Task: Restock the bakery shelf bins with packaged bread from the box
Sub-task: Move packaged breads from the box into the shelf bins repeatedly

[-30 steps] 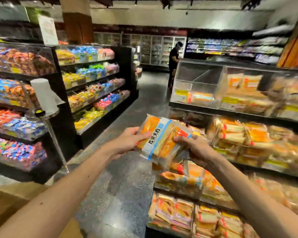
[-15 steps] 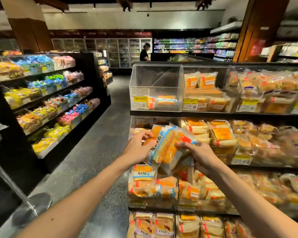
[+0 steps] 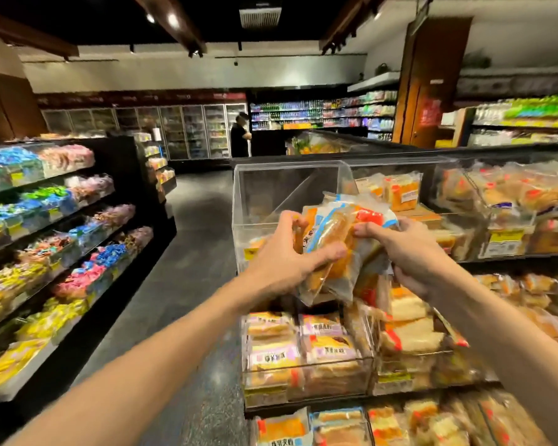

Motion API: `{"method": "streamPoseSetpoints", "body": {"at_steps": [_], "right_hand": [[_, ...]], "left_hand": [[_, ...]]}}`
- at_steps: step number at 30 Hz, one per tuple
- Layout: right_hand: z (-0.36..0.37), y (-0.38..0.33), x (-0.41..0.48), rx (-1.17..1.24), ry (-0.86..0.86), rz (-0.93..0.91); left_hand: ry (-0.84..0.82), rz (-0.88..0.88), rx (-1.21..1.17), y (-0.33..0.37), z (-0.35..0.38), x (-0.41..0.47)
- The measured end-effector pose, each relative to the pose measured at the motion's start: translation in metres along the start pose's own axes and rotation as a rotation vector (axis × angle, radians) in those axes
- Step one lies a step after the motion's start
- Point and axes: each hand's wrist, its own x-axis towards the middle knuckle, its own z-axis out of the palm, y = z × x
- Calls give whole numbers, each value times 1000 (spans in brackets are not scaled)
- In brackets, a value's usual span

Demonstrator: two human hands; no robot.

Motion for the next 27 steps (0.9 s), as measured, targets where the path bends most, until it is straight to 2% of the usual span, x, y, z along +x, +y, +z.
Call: {"method": "streamPoseSetpoints", "body": {"at_steps": [4,10,13,16,20,22,24,27], "right_hand": [[4,-21,44,-9,88,-58],[-17,-19,95,-49,159,29],[-36,-20,116,2,166,72],[-55,-21,132,84,135,119],[-69,-17,149,98,126,181],[-70,-13,153,113,141,198],[-71,-11,157,116,141,202],[-66,-13,157,148,174,190]], "left_hand": [[-30,91,71,11,-25,67],[-141,110,142,6,-17,137],[-80,31,69,-6,-20,171],[-61,-87,113,-22,-24,203],[-189,-240,114,-51,-26,242],[-306,-277,187,-65,-20,259],[-447,-258,309,-76,-8,278],[-633,-141,515,-88,21,295]]}}
